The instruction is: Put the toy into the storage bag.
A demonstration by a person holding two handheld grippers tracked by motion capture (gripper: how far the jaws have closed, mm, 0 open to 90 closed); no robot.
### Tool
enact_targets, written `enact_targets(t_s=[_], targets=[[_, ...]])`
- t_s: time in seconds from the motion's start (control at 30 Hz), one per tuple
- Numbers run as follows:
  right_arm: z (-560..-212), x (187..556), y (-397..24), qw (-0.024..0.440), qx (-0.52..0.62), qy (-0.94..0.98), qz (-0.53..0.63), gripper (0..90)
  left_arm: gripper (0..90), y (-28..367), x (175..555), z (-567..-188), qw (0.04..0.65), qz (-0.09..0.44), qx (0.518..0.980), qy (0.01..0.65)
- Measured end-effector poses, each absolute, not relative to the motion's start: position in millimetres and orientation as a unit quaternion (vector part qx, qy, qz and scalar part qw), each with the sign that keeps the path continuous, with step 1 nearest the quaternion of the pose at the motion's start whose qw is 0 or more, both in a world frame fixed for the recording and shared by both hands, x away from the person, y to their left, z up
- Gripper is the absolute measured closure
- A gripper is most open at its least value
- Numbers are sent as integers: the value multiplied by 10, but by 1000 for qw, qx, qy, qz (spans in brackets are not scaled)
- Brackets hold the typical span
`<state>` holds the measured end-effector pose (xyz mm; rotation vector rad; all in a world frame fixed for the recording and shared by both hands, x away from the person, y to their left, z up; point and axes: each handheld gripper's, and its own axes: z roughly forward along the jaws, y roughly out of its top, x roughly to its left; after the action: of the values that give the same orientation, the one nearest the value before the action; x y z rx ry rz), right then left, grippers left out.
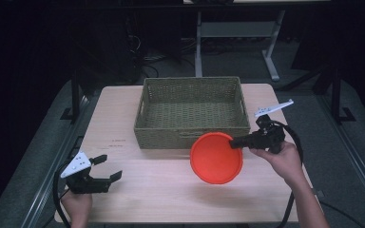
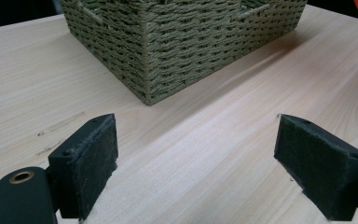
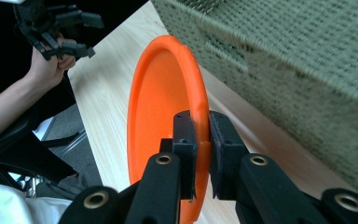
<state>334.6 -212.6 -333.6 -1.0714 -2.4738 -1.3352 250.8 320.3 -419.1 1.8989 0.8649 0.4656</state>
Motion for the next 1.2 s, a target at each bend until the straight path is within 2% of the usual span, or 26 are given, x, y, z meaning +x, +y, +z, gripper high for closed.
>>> enact_targets(t_s=[0.87,1.2], targets=[[-2762,3700,-2053,39,-373,-807,-457,819,126,3203,2502,-4198,485,186,780,349],[-2643,3940,-1908,43,-377,-801,-463,819,127,3185,2505,-4195,483,186,782,347]])
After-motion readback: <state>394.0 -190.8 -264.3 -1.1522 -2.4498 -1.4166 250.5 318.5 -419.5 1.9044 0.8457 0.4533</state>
